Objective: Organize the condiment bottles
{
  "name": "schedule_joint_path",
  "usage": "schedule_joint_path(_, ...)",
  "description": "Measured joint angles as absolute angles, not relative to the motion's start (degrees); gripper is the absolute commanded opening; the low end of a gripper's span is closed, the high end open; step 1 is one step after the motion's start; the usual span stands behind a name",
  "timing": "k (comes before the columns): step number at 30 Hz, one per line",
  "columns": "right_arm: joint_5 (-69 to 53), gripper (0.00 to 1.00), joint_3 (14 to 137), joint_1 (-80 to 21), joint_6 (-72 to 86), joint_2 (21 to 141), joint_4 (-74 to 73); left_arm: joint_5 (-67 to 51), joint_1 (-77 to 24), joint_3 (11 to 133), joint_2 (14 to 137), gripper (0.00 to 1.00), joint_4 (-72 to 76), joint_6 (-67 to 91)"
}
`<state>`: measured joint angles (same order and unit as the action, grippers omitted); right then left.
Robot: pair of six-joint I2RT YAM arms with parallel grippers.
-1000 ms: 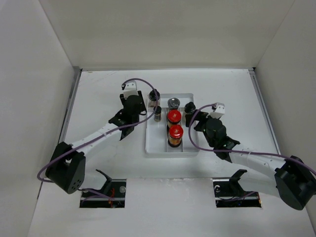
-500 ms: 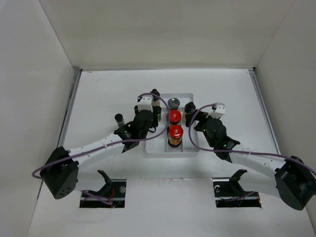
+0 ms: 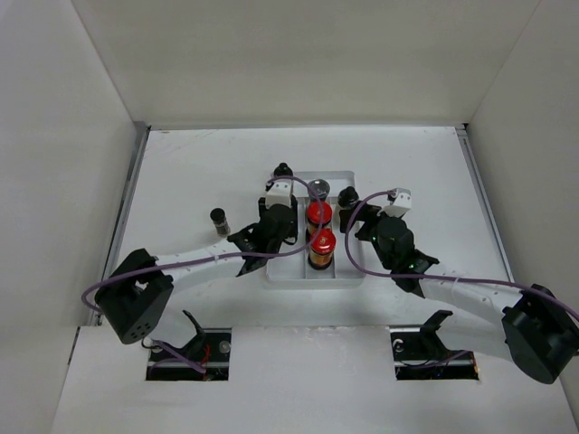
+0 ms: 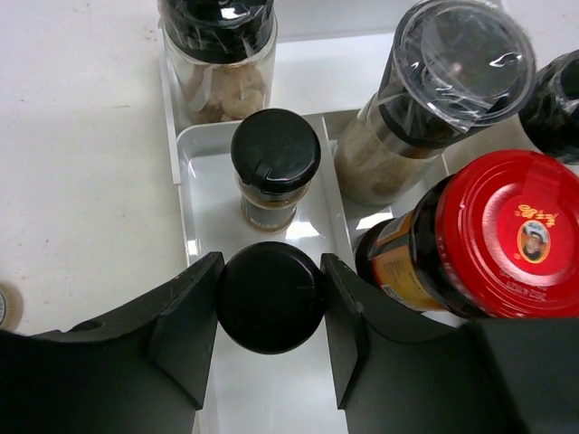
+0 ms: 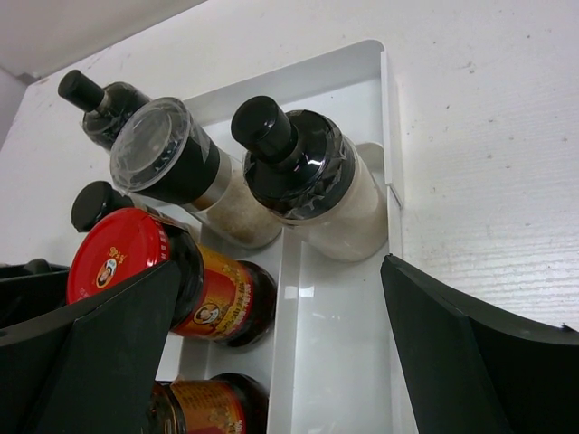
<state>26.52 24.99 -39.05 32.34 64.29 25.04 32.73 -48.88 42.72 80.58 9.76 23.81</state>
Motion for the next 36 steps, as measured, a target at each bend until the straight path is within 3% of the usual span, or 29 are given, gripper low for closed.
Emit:
schedule_joint_path(8, 26.5, 1.00, 25.0, -39.0, 32.3, 64.2, 25.0, 32.9, -48.9, 43.3, 84.2, 0.41, 10.9, 23.8)
schedule_joint_path(13, 26.5, 1.00, 25.0, -39.0, 32.3, 64.2, 25.0, 32.9, -49.1, 43.4, 84.4, 0.63, 10.9, 23.6)
schedule_joint_path(18, 26.5, 1.00, 25.0, -39.0, 32.3, 64.2, 25.1, 33.0, -49.3, 43.4, 84.2, 0.74, 10.9, 23.6)
schedule_joint_path(24, 26.5, 1.00, 25.0, -39.0, 32.3, 64.2, 25.0, 33.3, -49.1, 43.3, 78.1, 0.75, 8.5, 23.6)
schedule_joint_path(31, 26.5, 1.00, 25.0, -39.0, 32.4, 64.0, 25.1, 36.9, -43.8, 39.3, 61.0, 0.77, 6.3, 24.5)
schedule_joint_path(36, 26.5, 0.87, 25.0, -39.0, 32.2, 64.0, 25.1, 38.9, -32.6, 37.5, 59.2, 0.76, 1.0, 26.7)
